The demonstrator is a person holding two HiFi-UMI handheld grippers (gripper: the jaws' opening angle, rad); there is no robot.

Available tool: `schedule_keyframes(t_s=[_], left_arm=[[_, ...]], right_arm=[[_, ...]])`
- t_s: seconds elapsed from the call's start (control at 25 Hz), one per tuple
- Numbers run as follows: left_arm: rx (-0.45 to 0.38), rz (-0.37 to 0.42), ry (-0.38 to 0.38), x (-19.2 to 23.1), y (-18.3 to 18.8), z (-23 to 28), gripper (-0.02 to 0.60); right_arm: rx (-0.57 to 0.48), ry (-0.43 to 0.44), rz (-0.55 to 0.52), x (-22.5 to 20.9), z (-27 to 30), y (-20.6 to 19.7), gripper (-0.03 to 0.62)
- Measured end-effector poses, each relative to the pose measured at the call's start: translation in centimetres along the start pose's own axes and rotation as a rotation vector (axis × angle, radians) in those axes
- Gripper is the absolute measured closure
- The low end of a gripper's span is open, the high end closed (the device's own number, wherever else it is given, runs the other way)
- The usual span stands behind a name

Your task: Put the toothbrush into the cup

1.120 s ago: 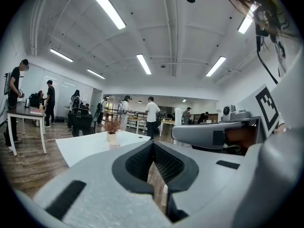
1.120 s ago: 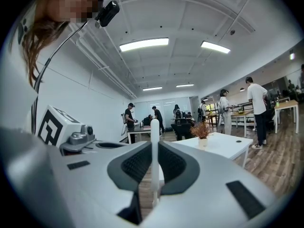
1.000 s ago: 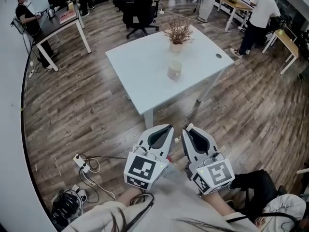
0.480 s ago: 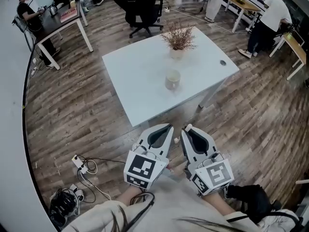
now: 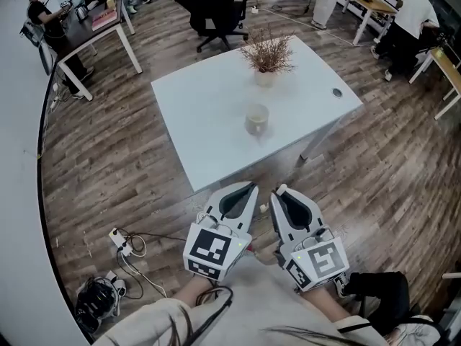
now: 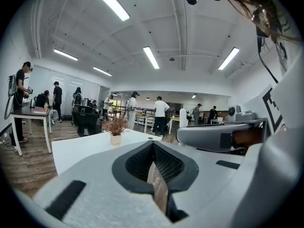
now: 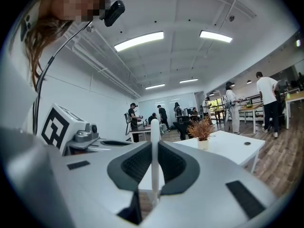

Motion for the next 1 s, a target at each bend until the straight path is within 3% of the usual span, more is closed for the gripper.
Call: schedule_keyframes(t_s=[0.36, 1.0], left_arm=[[0.016, -0.003, -0.007, 1.3, 0.3, 2.4, 0.573], [0.055, -0.020, -0.053, 8.0, 2.0, 9.8, 0.574]], right_arm=[[0.001, -0.024, -0.013, -1.9, 1.7, 0.4, 0.545], [-0.026, -0.065, -0.021, -7.3, 10.5, 4.0, 0.545]])
Point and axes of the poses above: the fingertips, and each gripper's own axes: z forward along the fingers, x to its left, y out of its top, the point moved 3 cm from there along -z, backward along the fingers, and after that the axes turned 10 degrees about x, right-handed, at the moved point
